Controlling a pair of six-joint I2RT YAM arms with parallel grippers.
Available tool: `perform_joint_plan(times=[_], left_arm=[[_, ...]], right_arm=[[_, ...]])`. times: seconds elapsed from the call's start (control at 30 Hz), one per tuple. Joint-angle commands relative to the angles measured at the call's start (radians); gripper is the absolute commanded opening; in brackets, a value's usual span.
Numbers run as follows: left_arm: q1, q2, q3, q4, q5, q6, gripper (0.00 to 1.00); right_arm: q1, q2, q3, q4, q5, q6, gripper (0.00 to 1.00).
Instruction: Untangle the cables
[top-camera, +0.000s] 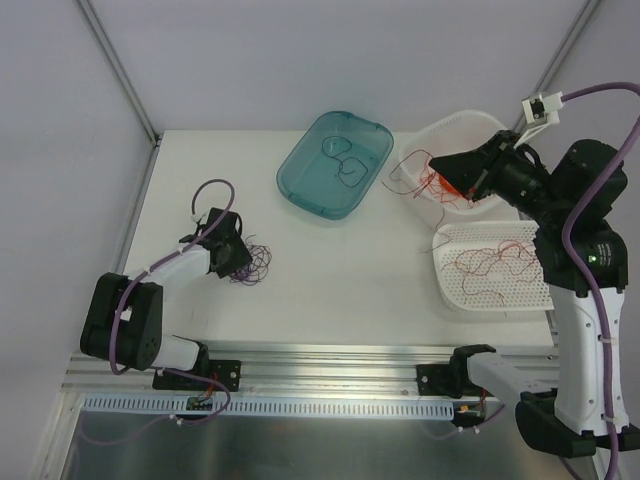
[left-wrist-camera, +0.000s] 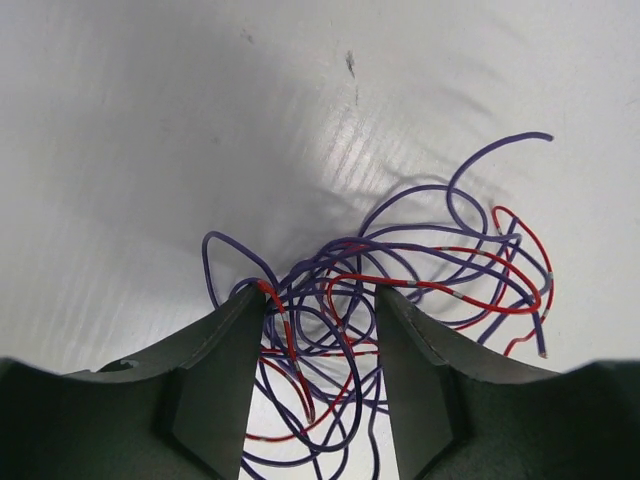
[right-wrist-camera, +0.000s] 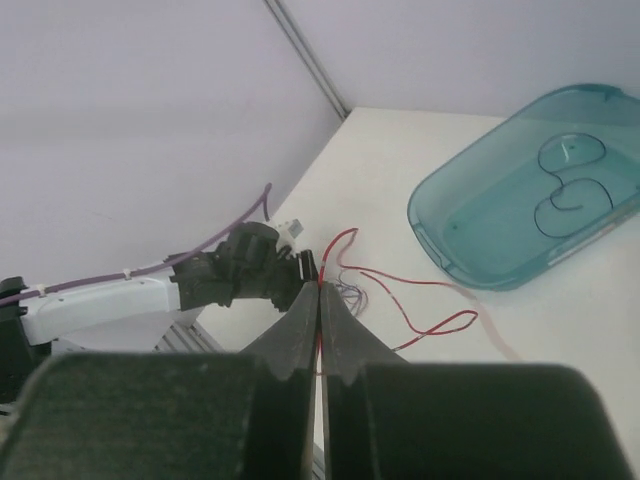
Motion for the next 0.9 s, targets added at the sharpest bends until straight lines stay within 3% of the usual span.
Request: perform_joint_plan(times=[0.0,0.2,0.47,0.7,0.87], left_arm=[[0.01,-0.015,0.054,-0.04,-0.024,0.051,0.49],[0.01,-0.092,0.073,-0.055,0.053,0.121,0.65],[0.012,-0.371,0.036,-0.071,0.137,0.278,0.96],[0.01,-0.599,-0.008,-0.075,0.156,0.402,0.99],[0.01,-0.699,-0.042,-0.075,0.147,0.46,0.99]], right_arm=[[-0.02,-0.004,-0.03,-0.073,0.025,-0.061,0.01],[-0.049,-0.049,-0.103,-0.142,0.227,-0.141,0.01],[-0.085,-0.09,-0.119,-0.227,0.424,-0.181,0.01],[-0.129,-0.115,-0.134,-0.288,0.583,-0.208,0.01],[-0.224,-0.144,-0.286,-0.224,0.662,-0.201,0.01]])
